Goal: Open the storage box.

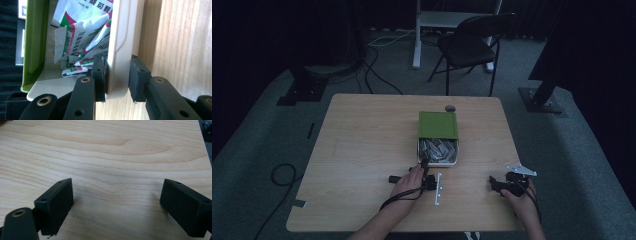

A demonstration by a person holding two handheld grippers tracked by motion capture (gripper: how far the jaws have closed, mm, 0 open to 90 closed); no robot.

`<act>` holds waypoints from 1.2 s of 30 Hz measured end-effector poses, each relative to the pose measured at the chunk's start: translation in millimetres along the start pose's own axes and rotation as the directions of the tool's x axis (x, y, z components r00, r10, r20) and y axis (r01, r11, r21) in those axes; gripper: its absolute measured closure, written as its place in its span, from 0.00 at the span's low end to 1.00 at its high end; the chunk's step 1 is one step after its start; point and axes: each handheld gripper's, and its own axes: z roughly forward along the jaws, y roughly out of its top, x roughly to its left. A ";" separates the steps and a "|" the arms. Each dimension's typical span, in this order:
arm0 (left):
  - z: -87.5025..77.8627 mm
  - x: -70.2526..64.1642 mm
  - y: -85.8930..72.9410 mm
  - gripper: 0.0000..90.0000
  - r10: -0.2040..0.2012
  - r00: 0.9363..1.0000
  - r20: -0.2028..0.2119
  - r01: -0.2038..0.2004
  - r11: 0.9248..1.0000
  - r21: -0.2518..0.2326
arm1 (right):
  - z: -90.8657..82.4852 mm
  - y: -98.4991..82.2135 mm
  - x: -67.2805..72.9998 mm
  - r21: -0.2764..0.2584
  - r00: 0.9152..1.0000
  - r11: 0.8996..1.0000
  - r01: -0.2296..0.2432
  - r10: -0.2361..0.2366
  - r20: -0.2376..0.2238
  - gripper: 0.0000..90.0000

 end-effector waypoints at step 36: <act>-33.9 -14.0 2.6 0.79 -0.003 1.000 0.011 0.004 0.999 -0.031 | 0.0 0.0 0.0 0.000 1.000 1.000 0.000 0.000 0.000 0.13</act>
